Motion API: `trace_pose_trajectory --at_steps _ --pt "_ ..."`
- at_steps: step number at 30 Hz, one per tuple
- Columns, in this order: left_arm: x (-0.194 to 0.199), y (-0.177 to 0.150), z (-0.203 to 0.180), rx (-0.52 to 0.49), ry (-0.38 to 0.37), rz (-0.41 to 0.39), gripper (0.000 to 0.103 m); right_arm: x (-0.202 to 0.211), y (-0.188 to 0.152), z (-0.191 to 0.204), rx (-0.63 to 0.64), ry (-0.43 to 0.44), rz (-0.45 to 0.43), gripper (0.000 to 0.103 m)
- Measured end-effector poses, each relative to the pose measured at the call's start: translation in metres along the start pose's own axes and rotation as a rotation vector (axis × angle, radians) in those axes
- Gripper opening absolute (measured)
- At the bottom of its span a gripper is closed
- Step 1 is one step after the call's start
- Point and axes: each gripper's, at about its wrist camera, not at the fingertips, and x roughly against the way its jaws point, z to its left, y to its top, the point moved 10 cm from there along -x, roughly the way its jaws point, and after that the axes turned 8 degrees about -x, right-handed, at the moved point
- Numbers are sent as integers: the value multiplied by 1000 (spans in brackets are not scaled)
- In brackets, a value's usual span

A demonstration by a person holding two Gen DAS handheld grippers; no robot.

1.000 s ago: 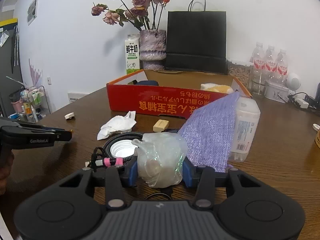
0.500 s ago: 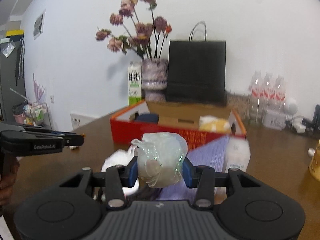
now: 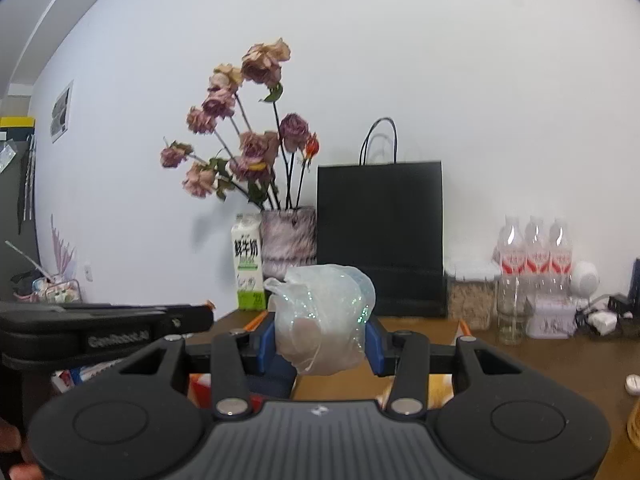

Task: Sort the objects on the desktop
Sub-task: 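Carry the plastic bag and orange item into the red box and release both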

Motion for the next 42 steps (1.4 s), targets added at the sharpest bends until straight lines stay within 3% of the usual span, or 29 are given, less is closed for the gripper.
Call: trace_pose_trajectory --at_steps 8,13,19,26,34,37,38,39,40,42 --pt "-56 21 18 47 64 -8 14 -56 26 -12 -26 -8 -5 43" --pt "-93 19 36 74 106 26 14 -96 17 -22 -42 -20 40 43" --pt "-131 -9 42 33 154 122 14 -137 -13 -29 -63 -31 147 43" --pt "-155 -44 45 13 166 230 14 -153 -43 -35 -43 -68 221 43" --pt "-160 -59 38 -42 177 263 14 -160 -57 -39 -36 -96 267 42" --pt "-159 -58 37 -64 199 259 16 -162 -60 -42 -43 -106 279 48" --pt "-158 -58 38 -67 214 257 23 -162 -61 -43 -54 -106 286 51" --pt "-157 -56 40 -68 234 256 39 -162 -62 -44 -63 -106 294 53" --pt "-155 -55 44 -67 258 250 46 -162 -62 -47 -75 -114 298 60" --pt "-152 -50 51 -56 298 239 71 -162 -60 -53 -92 -136 296 79"
